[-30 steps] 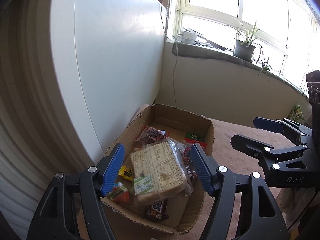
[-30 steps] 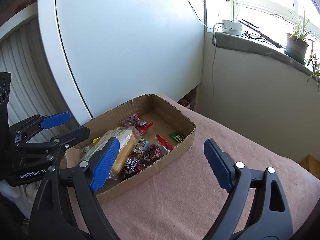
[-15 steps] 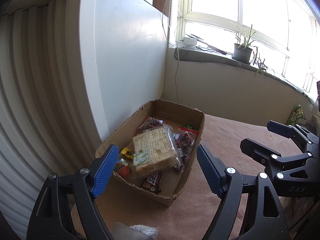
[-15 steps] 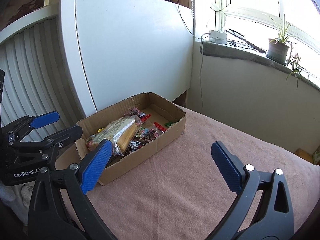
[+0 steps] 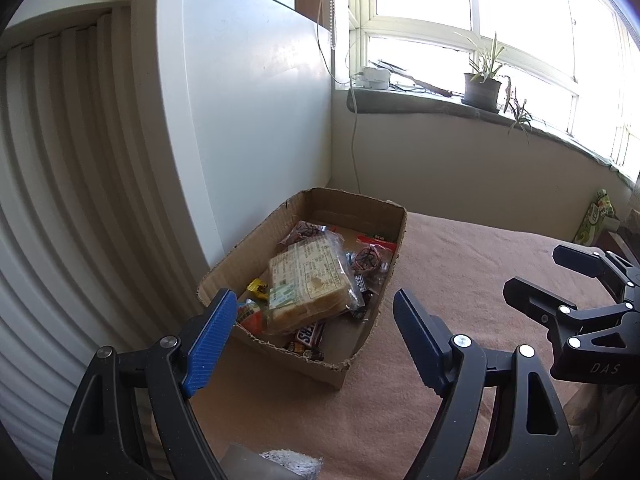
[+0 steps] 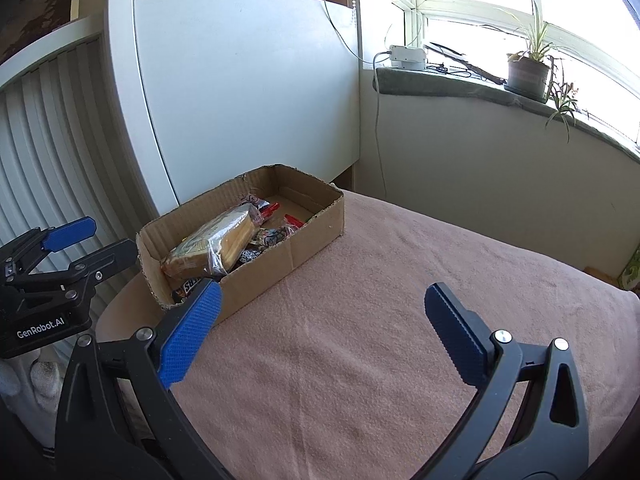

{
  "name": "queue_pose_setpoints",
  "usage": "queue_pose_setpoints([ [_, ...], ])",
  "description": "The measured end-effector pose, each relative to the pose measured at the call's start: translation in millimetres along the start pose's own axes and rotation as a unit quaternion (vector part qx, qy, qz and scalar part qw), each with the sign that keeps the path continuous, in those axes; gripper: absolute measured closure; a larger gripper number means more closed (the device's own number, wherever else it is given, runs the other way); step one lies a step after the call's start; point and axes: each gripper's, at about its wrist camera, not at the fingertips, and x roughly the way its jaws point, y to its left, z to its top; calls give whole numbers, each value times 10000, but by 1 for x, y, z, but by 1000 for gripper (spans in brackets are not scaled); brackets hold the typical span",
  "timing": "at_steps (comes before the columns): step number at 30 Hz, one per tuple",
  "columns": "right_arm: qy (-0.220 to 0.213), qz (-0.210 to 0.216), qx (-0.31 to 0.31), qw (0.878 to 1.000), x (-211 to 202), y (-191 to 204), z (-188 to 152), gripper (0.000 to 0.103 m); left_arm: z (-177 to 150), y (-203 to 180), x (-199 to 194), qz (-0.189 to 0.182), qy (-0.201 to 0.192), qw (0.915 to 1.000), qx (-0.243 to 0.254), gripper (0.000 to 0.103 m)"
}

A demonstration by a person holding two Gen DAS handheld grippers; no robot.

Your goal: Organize snacks

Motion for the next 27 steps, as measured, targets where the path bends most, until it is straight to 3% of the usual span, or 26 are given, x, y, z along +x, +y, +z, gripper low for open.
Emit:
queue_pose_setpoints([
  [27,59,139,70,9999,3,2,-3,0,-1,-6,2,19,58,10000,37,23],
])
